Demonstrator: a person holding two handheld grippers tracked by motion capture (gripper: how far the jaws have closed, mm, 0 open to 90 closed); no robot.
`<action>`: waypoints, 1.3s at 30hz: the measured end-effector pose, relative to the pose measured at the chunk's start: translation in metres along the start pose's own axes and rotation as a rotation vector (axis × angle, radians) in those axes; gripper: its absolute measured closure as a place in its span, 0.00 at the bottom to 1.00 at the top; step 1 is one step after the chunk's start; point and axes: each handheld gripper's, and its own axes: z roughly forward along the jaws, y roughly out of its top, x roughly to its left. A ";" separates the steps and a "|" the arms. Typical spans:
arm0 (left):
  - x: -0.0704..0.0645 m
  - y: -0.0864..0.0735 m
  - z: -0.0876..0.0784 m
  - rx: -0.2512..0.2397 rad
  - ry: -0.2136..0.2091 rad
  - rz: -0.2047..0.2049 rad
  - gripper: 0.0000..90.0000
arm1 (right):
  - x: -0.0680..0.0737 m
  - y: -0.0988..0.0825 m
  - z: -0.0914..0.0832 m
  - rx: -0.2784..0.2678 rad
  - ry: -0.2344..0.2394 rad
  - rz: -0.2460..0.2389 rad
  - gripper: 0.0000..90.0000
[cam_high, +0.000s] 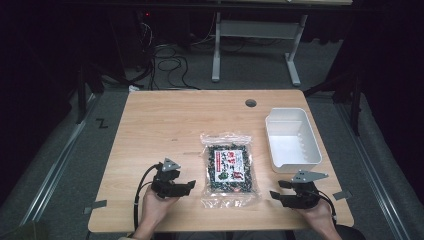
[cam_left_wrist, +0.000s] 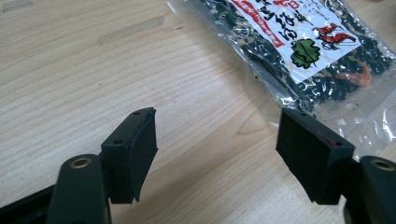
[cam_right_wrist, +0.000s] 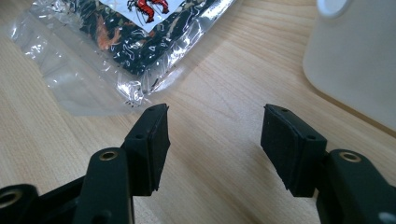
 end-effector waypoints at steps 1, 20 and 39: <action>-0.001 0.001 0.001 0.003 -0.003 0.003 0.33 | 0.000 0.000 0.000 -0.005 -0.004 -0.003 0.47; -0.021 0.021 0.024 0.034 -0.043 0.046 0.32 | 0.000 0.004 -0.003 -0.002 -0.001 0.000 0.42; -0.035 0.029 0.049 0.066 -0.034 0.110 0.33 | 0.013 0.025 0.002 0.066 0.065 -0.006 0.34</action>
